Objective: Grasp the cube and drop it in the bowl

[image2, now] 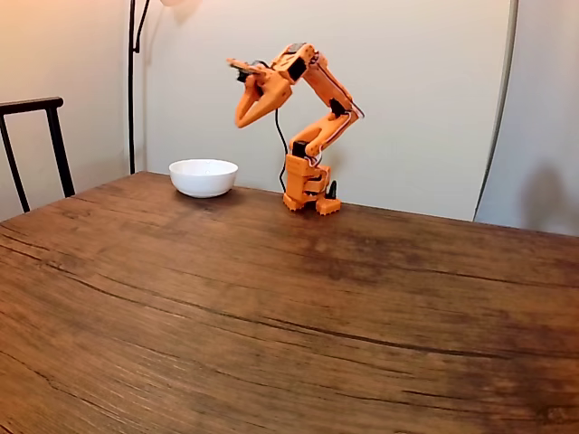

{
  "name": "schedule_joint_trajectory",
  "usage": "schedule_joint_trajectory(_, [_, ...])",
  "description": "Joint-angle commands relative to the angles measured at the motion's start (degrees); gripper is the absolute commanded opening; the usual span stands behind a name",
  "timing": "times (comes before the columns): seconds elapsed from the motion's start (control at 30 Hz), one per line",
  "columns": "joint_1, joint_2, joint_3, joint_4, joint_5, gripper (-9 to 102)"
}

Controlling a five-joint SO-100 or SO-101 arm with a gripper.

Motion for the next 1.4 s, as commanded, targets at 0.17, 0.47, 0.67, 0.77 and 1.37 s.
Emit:
schedule_joint_trajectory(0.17, [-13.10, 8.09, 5.45, 0.09, -0.35, -1])
schedule_joint_trajectory(0.47, [-25.49, 25.75, 21.62, -0.18, -4.75, -1])
schedule_joint_trajectory(0.67, [-28.21, 38.58, 30.76, -0.70, -4.75, -1])
schedule_joint_trajectory(0.77, [-29.27, 39.38, 33.75, -0.70, -4.66, -1])
schedule_joint_trajectory(1.37, [-29.27, 39.11, 54.76, -0.79, -4.75, -1])
